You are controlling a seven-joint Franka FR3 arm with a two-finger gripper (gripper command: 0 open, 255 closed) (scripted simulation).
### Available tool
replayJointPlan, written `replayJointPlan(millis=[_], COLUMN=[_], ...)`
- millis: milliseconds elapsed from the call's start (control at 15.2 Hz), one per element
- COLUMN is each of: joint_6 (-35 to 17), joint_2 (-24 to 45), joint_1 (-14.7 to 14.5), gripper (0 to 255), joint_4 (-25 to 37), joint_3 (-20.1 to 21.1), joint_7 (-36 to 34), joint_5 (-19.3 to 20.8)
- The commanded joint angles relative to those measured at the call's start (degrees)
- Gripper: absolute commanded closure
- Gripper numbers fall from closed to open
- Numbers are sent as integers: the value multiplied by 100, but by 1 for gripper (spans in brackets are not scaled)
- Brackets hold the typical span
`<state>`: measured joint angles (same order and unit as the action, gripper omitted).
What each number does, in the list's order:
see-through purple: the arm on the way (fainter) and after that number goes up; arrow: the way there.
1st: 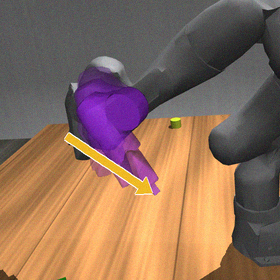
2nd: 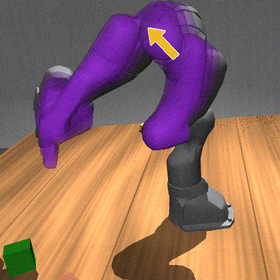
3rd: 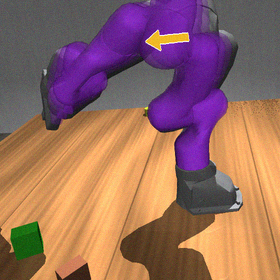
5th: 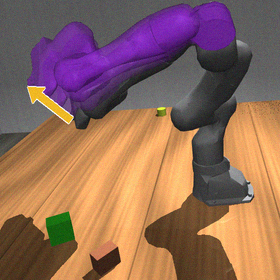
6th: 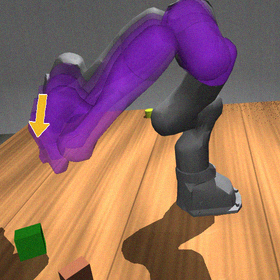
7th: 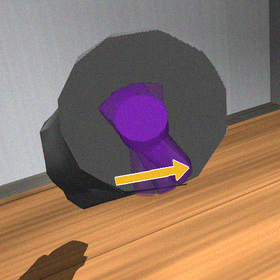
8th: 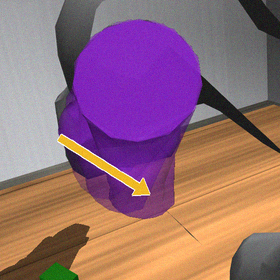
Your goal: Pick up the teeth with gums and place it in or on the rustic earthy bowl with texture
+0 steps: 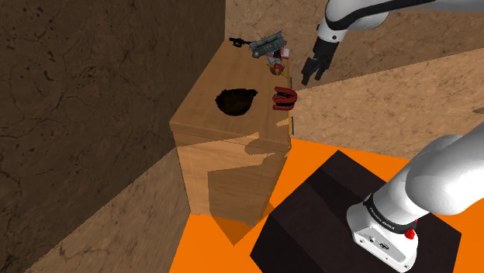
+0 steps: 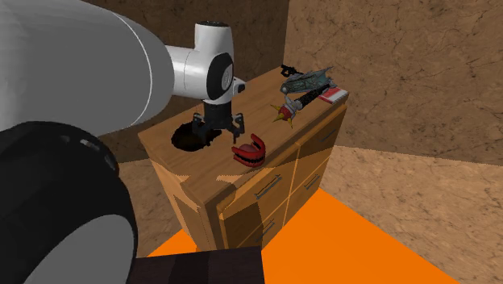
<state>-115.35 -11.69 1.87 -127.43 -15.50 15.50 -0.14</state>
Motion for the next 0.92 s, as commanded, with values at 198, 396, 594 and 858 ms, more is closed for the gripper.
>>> replayJointPlan(millis=[198,396,594,858], joint_6=[-401,-575,-689,-747], joint_2=[1091,1752,2421,3323], joint_1=[81,165,287,503], gripper=[0,0,0,0], joint_4=[628,1069,1577,2370], joint_3=[-207,-279,-310,-295], joint_7=[431,680,912,1172], joint_5=[-182,-340,-510,-719])
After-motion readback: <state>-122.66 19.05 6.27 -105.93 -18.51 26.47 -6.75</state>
